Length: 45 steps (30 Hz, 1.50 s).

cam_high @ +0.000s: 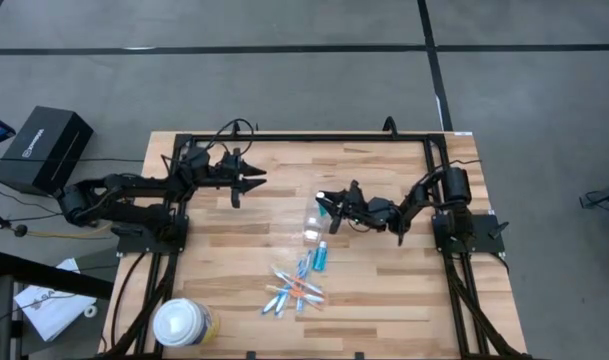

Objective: Pick & Place toothbrushing station
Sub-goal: Put the right mouthwash into the middle section of the transparent organizer, then put the mouthwash into the middle section of the transparent organizer

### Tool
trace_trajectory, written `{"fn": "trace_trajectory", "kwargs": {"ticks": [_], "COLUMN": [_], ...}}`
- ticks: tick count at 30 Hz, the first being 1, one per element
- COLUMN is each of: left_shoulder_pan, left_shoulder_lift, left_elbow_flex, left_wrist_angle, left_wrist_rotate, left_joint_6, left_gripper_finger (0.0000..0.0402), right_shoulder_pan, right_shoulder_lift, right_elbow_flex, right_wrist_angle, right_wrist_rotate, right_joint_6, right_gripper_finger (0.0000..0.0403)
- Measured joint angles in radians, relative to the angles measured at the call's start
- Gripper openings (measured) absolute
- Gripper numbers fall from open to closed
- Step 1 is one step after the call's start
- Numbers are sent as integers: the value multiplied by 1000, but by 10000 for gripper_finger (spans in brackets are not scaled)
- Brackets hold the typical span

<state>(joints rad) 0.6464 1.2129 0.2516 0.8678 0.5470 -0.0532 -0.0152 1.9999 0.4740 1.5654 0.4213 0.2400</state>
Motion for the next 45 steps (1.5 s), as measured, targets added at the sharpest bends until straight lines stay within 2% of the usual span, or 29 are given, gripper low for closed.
{"fn": "trace_trajectory", "kwargs": {"ticks": [19,26,36,45], "left_shoulder_pan": [4,4,4,4], "left_shoulder_lift": [0,0,0,0], "left_elbow_flex": [-25,-25,-25,-20], "left_wrist_angle": [8,8,8,19], "left_wrist_rotate": [-6,-5,-5,-3], "left_joint_6": [-5,-4,-6,-10], "left_gripper_finger": [126,126,126,126], "right_shoulder_pan": [13,14,15,2], "right_shoulder_lift": [0,0,0,-16], "right_elbow_flex": [-15,-14,-14,-13], "right_wrist_angle": [2,1,0,1], "right_wrist_rotate": [-1,-1,-1,-1], "right_joint_6": [-4,-4,-7,-10], "right_gripper_finger": [85,131,60,50]}}
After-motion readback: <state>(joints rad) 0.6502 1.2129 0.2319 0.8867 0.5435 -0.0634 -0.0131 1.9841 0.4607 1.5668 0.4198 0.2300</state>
